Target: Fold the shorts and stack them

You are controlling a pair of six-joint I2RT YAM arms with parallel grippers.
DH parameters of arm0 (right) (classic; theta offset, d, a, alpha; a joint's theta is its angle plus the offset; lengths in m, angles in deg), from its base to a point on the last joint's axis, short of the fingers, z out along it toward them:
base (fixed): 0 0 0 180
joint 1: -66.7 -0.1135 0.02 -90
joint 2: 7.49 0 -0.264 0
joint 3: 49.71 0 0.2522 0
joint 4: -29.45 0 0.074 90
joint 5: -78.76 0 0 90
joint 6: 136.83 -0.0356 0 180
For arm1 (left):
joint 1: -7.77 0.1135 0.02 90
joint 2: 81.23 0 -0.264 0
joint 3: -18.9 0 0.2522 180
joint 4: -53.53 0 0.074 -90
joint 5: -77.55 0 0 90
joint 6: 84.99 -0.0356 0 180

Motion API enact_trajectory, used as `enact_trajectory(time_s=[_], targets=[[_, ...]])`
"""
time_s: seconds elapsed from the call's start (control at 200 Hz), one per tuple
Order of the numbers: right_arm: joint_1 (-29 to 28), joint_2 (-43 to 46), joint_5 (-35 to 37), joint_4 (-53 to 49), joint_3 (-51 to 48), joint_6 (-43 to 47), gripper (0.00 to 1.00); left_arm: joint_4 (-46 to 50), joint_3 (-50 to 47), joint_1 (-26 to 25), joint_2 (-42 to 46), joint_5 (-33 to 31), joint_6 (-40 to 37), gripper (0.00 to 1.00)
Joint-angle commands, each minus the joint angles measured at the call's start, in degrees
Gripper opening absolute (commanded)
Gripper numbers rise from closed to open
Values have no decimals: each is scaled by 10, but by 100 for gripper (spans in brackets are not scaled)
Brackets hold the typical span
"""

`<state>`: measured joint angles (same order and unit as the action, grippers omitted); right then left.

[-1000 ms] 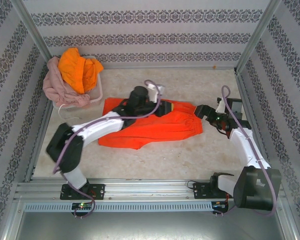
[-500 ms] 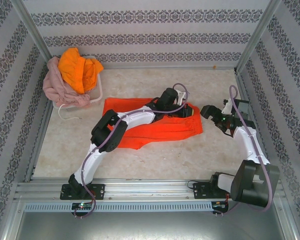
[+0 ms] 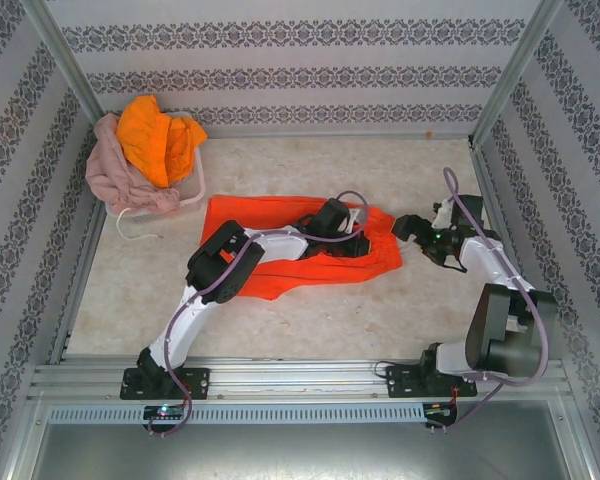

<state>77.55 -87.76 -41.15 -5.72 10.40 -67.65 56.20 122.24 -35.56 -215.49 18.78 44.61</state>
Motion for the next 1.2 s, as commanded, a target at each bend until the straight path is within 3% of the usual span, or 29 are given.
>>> enact_trajectory(time_s=[0.0, 0.23, 0.694, 0.869, 1.009, 1.194], targets=[[-23, -31, 26, -11, 28, 25, 96, -16, -63, 14, 10, -17, 12, 0], [-70, -96, 42, -16, 62, 33, 91, -51, -115, 21, 24, -13, 22, 0], [-133, -185, 101, -29, 98, 16, 79, -57, -124, 21, 33, -12, 24, 0], [-156, -199, 115, -27, 105, 4, 70, -61, -126, 21, 34, -13, 23, 0], [-173, -202, 144, -41, 115, 4, 55, -65, -126, 22, 34, -13, 26, 0], [-186, -216, 171, -65, 133, 10, 54, -71, -126, 21, 35, -13, 29, 0]])
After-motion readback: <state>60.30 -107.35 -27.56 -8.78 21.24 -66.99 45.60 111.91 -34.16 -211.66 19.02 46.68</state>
